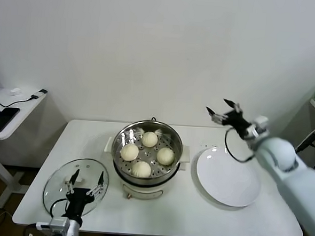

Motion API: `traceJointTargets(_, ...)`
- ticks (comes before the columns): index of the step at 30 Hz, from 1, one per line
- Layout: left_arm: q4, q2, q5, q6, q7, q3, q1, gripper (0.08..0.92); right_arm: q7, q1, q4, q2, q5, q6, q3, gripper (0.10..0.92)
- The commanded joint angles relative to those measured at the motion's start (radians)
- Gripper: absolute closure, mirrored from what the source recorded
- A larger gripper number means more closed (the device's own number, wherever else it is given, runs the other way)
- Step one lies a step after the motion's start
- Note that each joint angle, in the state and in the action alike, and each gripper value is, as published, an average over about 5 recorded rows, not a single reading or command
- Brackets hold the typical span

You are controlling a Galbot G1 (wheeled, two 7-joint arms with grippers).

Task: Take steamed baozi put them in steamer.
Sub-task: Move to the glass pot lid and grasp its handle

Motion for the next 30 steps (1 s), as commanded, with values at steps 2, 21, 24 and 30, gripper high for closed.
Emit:
traceJointTargets(2, 0.055, 0.008, 0.188, -0.081, -0.012, -0.025, -0.03, 0.177, 0.059, -0.66, 0.041, 0.262, -0.17, 0.276, 0.465, 0.203)
traceJointTargets(21, 0.357, 0.17, 1.282, -0.138, -0.434, -0.127, 0.027, 0.177, 0.079, -0.718, -0.001, 0.408, -0.235, 0.354, 0.358, 0.203)
traceJointTargets(24, 0.396, 0.179, 1.294, -0.116, -0.417, -0.119, 0.018, 0.177, 0.09, -0.711, -0.005, 0.398, -0.233, 0.352, 0.339, 0.203)
traceJointTargets(30, 0.453, 0.158, 1.303, -0.089, -0.399, -0.103, -0.037, 0.177, 0.104, -0.696, -0.012, 0.391, -0.231, 0.351, 0.312, 0.203)
